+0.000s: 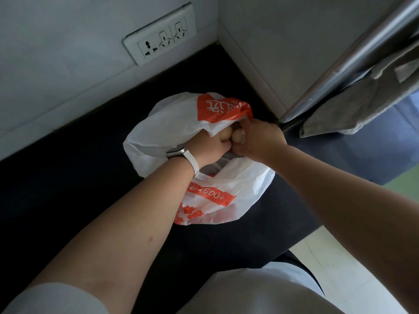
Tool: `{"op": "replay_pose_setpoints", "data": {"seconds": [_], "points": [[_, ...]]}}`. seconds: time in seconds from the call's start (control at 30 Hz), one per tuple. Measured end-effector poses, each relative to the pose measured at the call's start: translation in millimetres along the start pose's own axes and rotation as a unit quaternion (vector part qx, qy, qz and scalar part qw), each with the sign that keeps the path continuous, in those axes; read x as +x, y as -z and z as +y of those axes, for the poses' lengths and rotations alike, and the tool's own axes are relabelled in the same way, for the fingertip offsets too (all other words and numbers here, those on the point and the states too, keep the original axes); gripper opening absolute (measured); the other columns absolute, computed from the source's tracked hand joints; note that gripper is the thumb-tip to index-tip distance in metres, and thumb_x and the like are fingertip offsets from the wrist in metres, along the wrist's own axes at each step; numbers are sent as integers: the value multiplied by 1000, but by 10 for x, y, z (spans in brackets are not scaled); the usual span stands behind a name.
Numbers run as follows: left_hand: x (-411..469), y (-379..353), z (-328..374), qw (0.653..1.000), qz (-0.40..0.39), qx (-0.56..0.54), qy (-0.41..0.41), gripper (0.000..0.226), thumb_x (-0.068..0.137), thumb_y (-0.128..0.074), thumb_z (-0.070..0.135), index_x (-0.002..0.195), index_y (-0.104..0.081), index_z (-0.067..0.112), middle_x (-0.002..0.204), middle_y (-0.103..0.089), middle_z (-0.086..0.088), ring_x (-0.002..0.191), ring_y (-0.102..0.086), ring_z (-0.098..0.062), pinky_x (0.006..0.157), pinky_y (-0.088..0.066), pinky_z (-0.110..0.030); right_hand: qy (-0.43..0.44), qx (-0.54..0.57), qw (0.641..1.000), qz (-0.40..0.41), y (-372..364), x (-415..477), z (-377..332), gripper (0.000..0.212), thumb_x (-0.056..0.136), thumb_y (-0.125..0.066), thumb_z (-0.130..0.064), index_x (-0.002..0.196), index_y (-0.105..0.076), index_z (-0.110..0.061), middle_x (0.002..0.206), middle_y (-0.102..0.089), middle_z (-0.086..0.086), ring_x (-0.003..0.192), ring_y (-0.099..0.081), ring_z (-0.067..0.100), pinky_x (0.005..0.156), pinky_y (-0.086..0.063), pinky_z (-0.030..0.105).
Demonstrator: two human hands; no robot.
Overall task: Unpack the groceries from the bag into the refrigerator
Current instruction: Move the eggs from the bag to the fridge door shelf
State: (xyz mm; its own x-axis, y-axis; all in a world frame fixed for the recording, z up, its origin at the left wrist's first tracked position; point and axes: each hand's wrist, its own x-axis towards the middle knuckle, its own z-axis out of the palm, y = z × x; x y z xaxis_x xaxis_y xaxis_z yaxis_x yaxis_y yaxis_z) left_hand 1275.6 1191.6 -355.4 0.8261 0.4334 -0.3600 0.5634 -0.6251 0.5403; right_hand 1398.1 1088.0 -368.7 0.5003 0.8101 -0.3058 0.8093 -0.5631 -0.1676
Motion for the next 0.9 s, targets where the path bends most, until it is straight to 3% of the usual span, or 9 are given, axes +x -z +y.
{"op": "replay_pose_setpoints", "data": {"seconds": [0.1, 0.17, 0.23, 0.3, 0.37, 0.53, 0.67, 0.77, 0.9], "points": [[-107, 0, 43, 999, 19, -29, 14, 12, 91, -56, 23, 94, -63, 15, 86, -66, -3, 78, -62, -19, 67, -53, -35, 5, 11, 1000, -19, 23, -93, 24, 65, 76, -56, -69, 123, -51, -25, 104, -66, 1, 94, -64, 29, 71, -40, 33], [-183, 1, 88, 999, 26, -41, 15, 14, 93, -58, 21, 102, -64, 12, 92, -66, -3, 82, -59, -18, 63, -42, -16, 7, 4, 1000, -28, 5, -150, 34, 70, 73, -58, -71, 124, -49, -24, 105, -65, 2, 94, -64, 29, 71, -42, 33], [-253, -7, 129, 998, 47, -29, -6, 19, 93, -60, 21, 110, -63, 11, 98, -64, -3, 84, -52, -13, 59, -28, -7, 9, -5, 999, -33, -15, -187, 36, 68, 74, -60, -66, 124, -47, -23, 105, -64, 4, 93, -64, 30, 70, -43, 33], [-323, -22, 145, 998, 68, -7, -11, 22, 93, -61, 26, 113, -61, 15, 97, -60, 1, 84, -47, -12, 59, -31, -17, 11, -9, 999, -33, -27, -216, 41, 65, 74, -62, -63, 123, -47, -23, 105, -64, 4, 92, -64, 30, 69, -42, 33], [-375, -56, 138, 997, 73, 6, 7, 26, 92, -62, 33, 114, -60, 19, 98, -59, 2, 87, -52, -16, 69, -35, -26, 14, -19, 999, -26, -43, -242, 43, 62, 76, -62, -63, 121, -47, -22, 105, -64, 4, 90, -64, 30, 68, -41, 33], [-490, -133, 125, 996, 62, -60, 23, 42, 90, -66, 27, 129, -55, 16, 120, -63, -7, 107, -58, -26, 82, -41, -29, 17, -17, 1000, -20, -54, -295, 47, 61, 75, -57, -69, 118, -50, -25, 104, -65, 2, 88, -66, 29, 66, -44, 32], [-635, -114, 146, 988, 81, -130, 29, 43, 87, -68, 24, 128, -58, 19, 116, -62, -2, 105, -57, -22, 90, -47, -33, -19, 36, 998, -47, 82, -390, 34, 53, 70, -64, -62, 111, -54, -29, 88, -61, -6, 79, -59, 21, 61, -43, 28], [-717, -97, 183, 976, 94, -190, 38, 40, 86, -69, 21, 125, -59, 21, 109, -60, 3, 96, -59, -15, 82, -50, -28, -51, 81, 995, -35, 163, -469, 50, 40, 72, -60, -61, 97, -55, -30, 80, -57, -9, 76, -57, 18, 60, -44, 28], [-783, -82, 224, 970, 107, -213, 49, 39, 87, -68, 21, 125, -58, 23, 108, -57, 5, 87, -56, -4, 69, -42, -13, -105, 166, 980, -30, 155, -518, 100, 34, 70, -61, -57, 90, -59, -29, 80, -64, -6, 72, -60, 15, 60, -47, 28]]}}
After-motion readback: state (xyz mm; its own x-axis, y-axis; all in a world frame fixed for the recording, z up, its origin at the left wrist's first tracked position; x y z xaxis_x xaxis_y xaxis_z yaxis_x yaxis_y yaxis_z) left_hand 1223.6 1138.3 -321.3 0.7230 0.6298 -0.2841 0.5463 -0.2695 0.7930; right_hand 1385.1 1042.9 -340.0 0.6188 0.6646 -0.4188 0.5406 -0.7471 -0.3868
